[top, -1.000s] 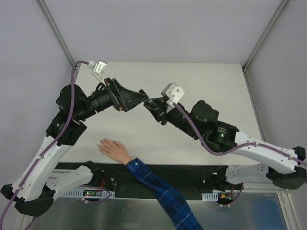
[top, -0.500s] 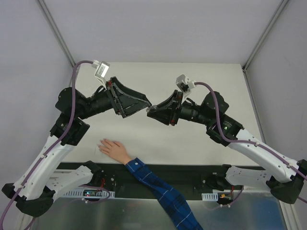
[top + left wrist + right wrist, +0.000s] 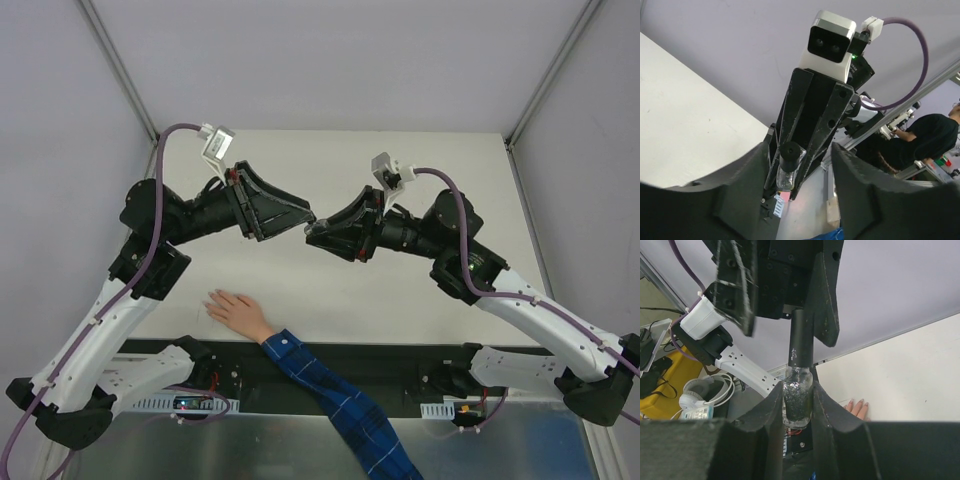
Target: Paint the nails
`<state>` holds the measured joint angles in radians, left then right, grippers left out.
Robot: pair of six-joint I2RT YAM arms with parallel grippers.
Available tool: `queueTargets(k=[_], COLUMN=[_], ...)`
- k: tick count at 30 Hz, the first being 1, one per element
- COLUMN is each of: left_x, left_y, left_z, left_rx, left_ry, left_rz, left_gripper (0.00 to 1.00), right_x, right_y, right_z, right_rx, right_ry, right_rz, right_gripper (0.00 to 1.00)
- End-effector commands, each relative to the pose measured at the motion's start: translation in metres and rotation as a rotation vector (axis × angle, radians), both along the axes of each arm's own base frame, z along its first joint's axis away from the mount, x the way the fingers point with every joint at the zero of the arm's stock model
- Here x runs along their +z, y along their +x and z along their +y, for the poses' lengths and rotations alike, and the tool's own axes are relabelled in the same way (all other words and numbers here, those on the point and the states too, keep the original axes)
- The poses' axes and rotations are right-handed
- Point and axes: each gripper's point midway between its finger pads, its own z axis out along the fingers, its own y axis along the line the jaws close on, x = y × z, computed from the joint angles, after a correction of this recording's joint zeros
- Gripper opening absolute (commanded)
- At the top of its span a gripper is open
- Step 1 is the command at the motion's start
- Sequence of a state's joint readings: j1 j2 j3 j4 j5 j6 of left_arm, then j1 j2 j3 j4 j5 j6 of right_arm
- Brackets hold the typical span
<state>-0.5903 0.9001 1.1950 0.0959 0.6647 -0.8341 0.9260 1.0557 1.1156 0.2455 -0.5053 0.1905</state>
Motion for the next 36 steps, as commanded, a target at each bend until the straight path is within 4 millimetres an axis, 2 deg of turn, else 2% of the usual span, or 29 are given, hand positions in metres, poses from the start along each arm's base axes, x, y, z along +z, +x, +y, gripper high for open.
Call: queueTargets(k=[1,3,4,5,6,7,8,9,10,11,12,13,14,17,18,20,21,22,24,25,26,27,28,29,31,32,34,35,36], left_x=[0.012,0.007,0.006,0.005,0.0,-0.001,0.0,0.0,0.001,0.0,-0.001,-0.004,-0.003,-0.004,-0.005,-0.003,-0.003,-0.002,-0.002,-0.001,0.001,0.003,0.006,0.007,0.01,0.011,0.012,0.012,0.011], left_y=[-0.007,-0.003,-0.002,0.002,0.005,0.008,0.011,0.016,0.019,0.021,0.028,0.03,0.033,0.037,0.038,0.036,0.035,0.033,0.03,0.026,0.023,0.02,0.016,0.011,0.006,0.004,0.001,-0.001,-0.004], left_z=[-0.006,-0.009,-0.01,-0.01,-0.01,-0.01,-0.01,-0.009,-0.009,-0.007,-0.006,-0.005,-0.004,0.001,0.001,0.002,0.003,0.003,0.003,0.004,0.004,0.004,0.004,0.004,0.005,0.005,0.005,0.005,0.004], left_rx=[-0.064,-0.067,-0.065,-0.048,-0.035,-0.02,-0.003,0.03,0.048,0.065,0.105,0.12,0.139,0.184,0.185,0.187,0.185,0.181,0.171,0.155,0.143,0.128,0.112,0.093,0.08,0.071,0.058,0.048,0.029], left_ry=[-0.017,0.005,0.011,0.019,0.037,0.044,0.047,0.045,0.043,0.054,0.06,0.072,0.074,0.074,0.076,0.073,0.072,0.071,0.071,0.07,0.066,0.062,0.058,0.057,0.045,0.042,0.025,0.017,0.014], left_rz=[-0.037,-0.018,-0.012,-0.01,0.014,0.022,0.018,0.028,0.032,0.044,0.061,0.082,0.091,0.111,0.114,0.113,0.112,0.106,0.1,0.091,0.08,0.067,0.051,0.039,0.019,0.014,0.007,0.002,0.003], left_gripper=[0.4,0.28,0.22,0.05,0.0,0.0,0.0,0.0,0.0,0.0,0.0,0.0,0.0,0.0,0.0,0.0,0.0,0.03,0.2,0.47,0.59,0.7,0.79,0.84,0.86,0.87,0.87,0.87,0.87], right_x=[0.033,0.025,0.022,0.026,0.015,0.006,0.02,0.013,0.014,0.005,0.023,0.024,0.022,0.031,0.03,0.022,0.026,0.025,0.027,0.024,0.017,0.014,0.016,0.012,0.019,0.014,0.014,0.016,0.014], right_y=[0.004,0.003,0.016,0.019,0.007,0.038,0.044,0.03,0.052,0.056,0.047,0.049,0.046,0.034,0.028,0.021,0.014,0.011,0.004,0.002,0.009,0.001,-0.001,0.007,-0.004,0.008,-0.004,0.006,-0.003], right_z=[-0.007,-0.003,-0.004,-0.005,0.001,-0.008,-0.013,-0.005,-0.03,-0.022,-0.017,-0.023,-0.014,0.001,0.012,0.02,0.021,0.022,0.02,0.019,0.015,0.02,0.011,0.006,-0.002,-0.009,-0.009,-0.016,-0.014], right_rx=[-0.051,-0.079,-0.175,-0.23,-0.245,-0.475,-0.581,-0.615,-0.873,-0.952,-1.016,-1.101,-1.103,-1.049,-0.976,-0.88,-0.809,-0.769,-0.658,-0.618,-0.598,-0.52,-0.494,-0.486,-0.384,-0.389,-0.269,-0.277,-0.203], right_ry=[0.086,0.045,0.013,-0.007,-0.083,-0.183,-0.204,-0.272,-0.352,-0.487,-0.432,-0.474,-0.526,-0.456,-0.424,-0.386,-0.336,-0.313,-0.249,-0.238,-0.256,-0.221,-0.197,-0.194,-0.11,-0.103,-0.051,-0.037,-0.025], right_rz=[-0.081,-0.08,-0.13,-0.148,-0.18,-0.251,-0.301,-0.346,-0.35,-0.491,-0.496,-0.526,-0.616,-0.626,-0.651,-0.627,-0.632,-0.619,-0.565,-0.547,-0.529,-0.481,-0.457,-0.426,-0.341,-0.309,-0.23,-0.211,-0.195], right_gripper=[0.0,0.0,0.0,0.0,0.0,0.0,0.0,0.0,0.0,0.0,0.0,0.0,0.0,0.0,0.0,0.0,0.0,0.0,0.0,0.0,0.0,0.0,0.0,0.0,0.0,0.0,0.0,0.0,0.0])
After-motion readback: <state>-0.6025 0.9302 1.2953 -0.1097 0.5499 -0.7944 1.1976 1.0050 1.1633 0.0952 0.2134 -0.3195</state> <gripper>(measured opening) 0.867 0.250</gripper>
